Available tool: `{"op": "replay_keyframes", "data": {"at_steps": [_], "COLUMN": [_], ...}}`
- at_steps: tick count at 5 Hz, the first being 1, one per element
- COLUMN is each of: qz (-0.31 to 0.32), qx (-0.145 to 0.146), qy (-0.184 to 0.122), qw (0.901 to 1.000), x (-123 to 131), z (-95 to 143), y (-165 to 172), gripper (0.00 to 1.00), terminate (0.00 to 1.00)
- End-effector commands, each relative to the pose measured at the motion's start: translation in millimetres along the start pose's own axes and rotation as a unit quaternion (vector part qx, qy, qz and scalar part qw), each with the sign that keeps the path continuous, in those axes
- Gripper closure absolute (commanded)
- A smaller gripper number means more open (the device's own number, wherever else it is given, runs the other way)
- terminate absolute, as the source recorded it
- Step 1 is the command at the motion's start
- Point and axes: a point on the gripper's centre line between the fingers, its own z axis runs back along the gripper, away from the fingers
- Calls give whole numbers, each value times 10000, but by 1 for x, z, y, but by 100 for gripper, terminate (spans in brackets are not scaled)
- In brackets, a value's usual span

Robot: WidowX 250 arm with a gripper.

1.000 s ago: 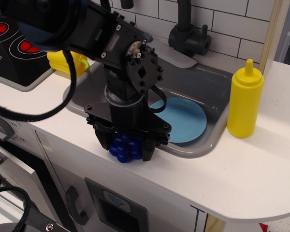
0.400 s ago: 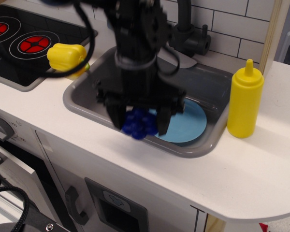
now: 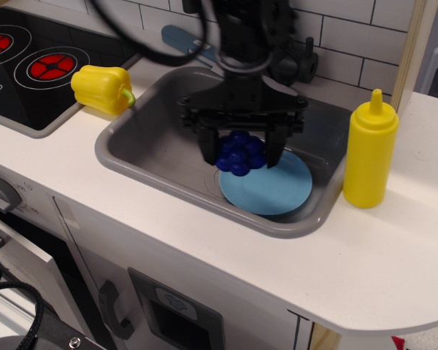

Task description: Put blueberries on plate sink

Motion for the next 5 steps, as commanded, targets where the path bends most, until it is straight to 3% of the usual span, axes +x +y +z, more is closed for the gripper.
{"op": "replay_keyframes", "data": {"at_steps": [1,4,5], "qz": [200,173,346], "qx": [-326,-210,-284], "qy": [-321,-459,-415], "qw": [9988,9986,9981], "x": [44,39,44], "z": [-15,-41,-32], "y": [-8,-19,-20], "gripper": [100,100,0], "terminate": [0,0,0]}}
